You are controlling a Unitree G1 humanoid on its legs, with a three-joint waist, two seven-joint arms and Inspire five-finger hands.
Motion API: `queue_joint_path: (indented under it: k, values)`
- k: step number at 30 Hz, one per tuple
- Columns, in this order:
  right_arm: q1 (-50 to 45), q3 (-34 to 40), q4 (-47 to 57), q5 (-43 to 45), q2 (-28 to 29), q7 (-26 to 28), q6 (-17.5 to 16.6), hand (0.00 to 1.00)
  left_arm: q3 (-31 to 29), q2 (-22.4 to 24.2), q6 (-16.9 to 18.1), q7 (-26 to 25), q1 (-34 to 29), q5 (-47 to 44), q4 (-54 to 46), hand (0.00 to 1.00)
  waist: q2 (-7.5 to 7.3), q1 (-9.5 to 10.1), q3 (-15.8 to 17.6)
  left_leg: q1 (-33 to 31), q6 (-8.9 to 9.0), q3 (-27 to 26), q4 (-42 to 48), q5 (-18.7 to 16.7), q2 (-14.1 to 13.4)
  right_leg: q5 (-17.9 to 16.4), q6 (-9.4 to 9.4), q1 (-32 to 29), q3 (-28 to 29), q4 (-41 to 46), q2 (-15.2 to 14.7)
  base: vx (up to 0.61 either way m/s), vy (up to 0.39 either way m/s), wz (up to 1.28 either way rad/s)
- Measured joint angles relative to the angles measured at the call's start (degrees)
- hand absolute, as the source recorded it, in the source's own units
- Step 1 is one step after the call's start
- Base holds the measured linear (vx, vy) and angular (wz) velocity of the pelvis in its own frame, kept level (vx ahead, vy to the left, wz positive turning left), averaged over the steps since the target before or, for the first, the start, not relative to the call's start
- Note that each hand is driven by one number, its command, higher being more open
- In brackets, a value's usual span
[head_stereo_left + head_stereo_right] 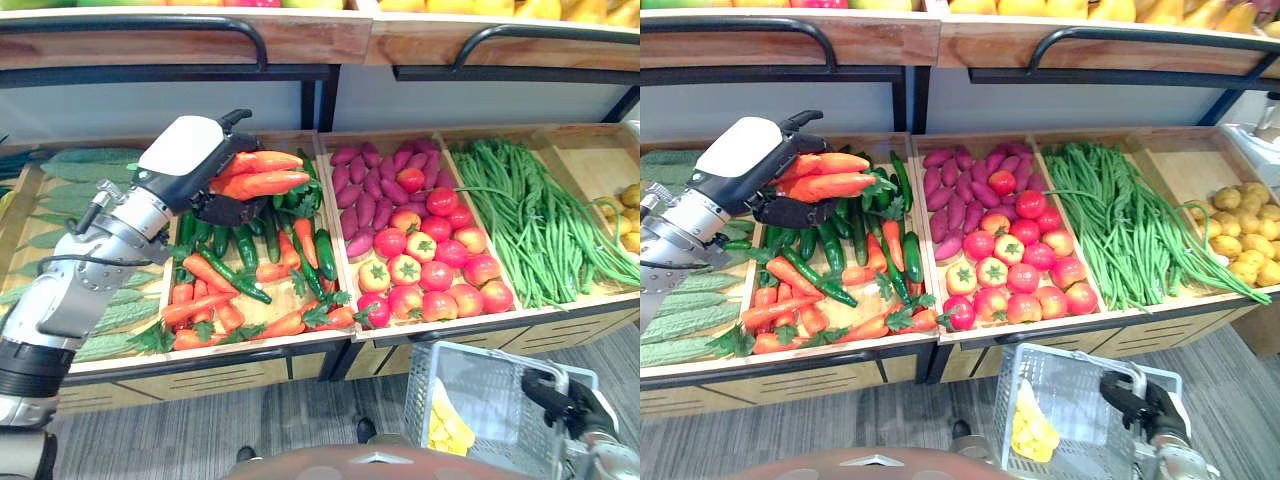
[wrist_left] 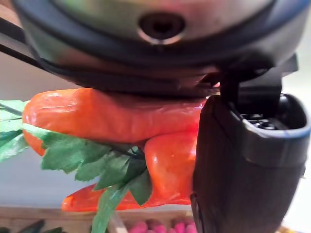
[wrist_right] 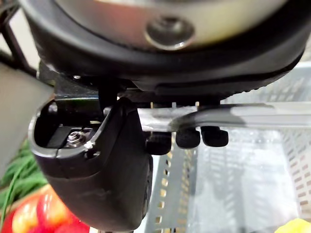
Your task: Pick vegetable in the basket
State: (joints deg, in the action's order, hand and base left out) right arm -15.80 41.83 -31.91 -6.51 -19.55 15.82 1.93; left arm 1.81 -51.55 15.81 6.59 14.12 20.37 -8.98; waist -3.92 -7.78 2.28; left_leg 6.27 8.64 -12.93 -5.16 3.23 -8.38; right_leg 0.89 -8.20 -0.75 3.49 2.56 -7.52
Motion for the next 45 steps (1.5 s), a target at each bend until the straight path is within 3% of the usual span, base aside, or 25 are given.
queue_joint_path:
  k: [4,9,13,17,18,24,32,36,40,45]
  values:
    - [-0.37,5.03,-0.84,-0.02,-4.99,-0.05,0.61,0.0,2.87,2.13,0.06,0.27,0.0,0.01,-1.27,0.0,-0.02,-1.8,-1.74,1.85,0.07,-1.38,0.01,-0.42,-0.05,-0.93,0.01,0.06,1.12,2.0,0.31,-0.01,-0.002,-0.17]
    - [-0.44,6.21,0.9,0.08,-9.12,-0.37,1.04,0.0,5.95,2.23,0.46,1.28,-0.03,-0.19,-4.98,0.0,0.19,-3.43,-3.42,3.31,0.43,-3.79,-0.01,-1.57,-0.17,-1.65,0.06,-0.25,3.41,2.21,0.72,-0.03,-0.001,-0.23]
    - [0.0,6.16,3.59,0.46,-14.18,-1.29,1.78,0.0,9.14,4.98,1.69,2.0,-0.01,-0.31,-5.53,0.0,1.86,-4.63,-4.44,4.45,0.48,-5.63,-0.03,-2.25,0.05,-1.59,-0.17,-0.47,5.65,2.2,0.75,-0.02,0.011,-0.25]
    - [0.99,5.88,11.27,2.5,-16.05,-1.17,2.13,0.0,15.38,6.94,1.78,3.71,1.5,-0.31,-4.18,0.0,2.03,-5.84,-4.55,4.9,0.61,-7.79,-0.01,-2.46,0.17,-1.21,-0.78,-1.42,8.1,2.24,1.43,-0.01,0.003,-0.31]
    - [1.01,4.94,15.56,4.19,-18.14,-1.05,2.12,0.0,18.82,8.34,1.79,4.74,2.31,-0.31,-2.22,0.0,2.24,-6.59,-4.68,5.46,0.86,-8.81,0.0,-2.66,0.13,-1.14,-0.89,-1.42,9.03,2.31,1.74,0.01,0.004,-0.3]
    - [2.53,1.27,24.58,8.15,-24.48,0.73,0.92,0.0,25.92,11.9,1.76,6.13,8.17,-0.32,2.0,0.0,2.35,-8.12,-4.74,6.13,0.89,-11.15,0.01,-3.38,0.35,-0.72,-1.52,-2.04,11.15,2.42,2.05,0.02,0.013,-0.22]
    - [6.01,-12.85,36.8,11.63,-31.08,8.34,-1.16,0.0,33.12,15.25,2.17,6.13,16.35,-2.23,4.47,0.0,2.7,-9.34,-4.5,8.84,1.81,-19.29,0.28,-5.21,-0.32,0.09,-1.55,-3.79,18.15,2.6,5.01,0.05,0.006,-0.46]
    - [6.27,-14.05,39.55,12.51,-35.73,10.43,-2.29,0.0,36.16,16.15,2.97,6.14,19.15,-2.24,5.07,0.0,2.61,-10.24,-2.84,9.28,1.9,-21.6,2.46,-7.36,-0.62,0.05,-1.59,-3.84,20.54,2.68,5.25,0.06,0.009,-0.33]
    - [10.82,-14.12,39.58,13.0,-39.66,10.79,-3.85,0.0,38.15,16.98,3.11,6.13,22.05,-2.23,5.07,0.0,3.02,-12.36,-1.15,9.16,1.84,-22.52,4.3,-9.04,-0.67,-0.07,-1.74,-3.71,21.15,2.66,4.98,0.04,0.002,-0.11]
    - [15.74,-14.55,40.34,13.89,-41.74,10.81,-6.35,0.0,39.82,17.19,4.33,6.09,24.0,-2.24,5.03,0.0,3.01,-12.91,-0.58,9.12,2.1,-23.06,5.23,-9.75,-1.03,-0.11,-1.76,-3.75,21.67,2.68,5.3,0.01,-0.027,-0.06]
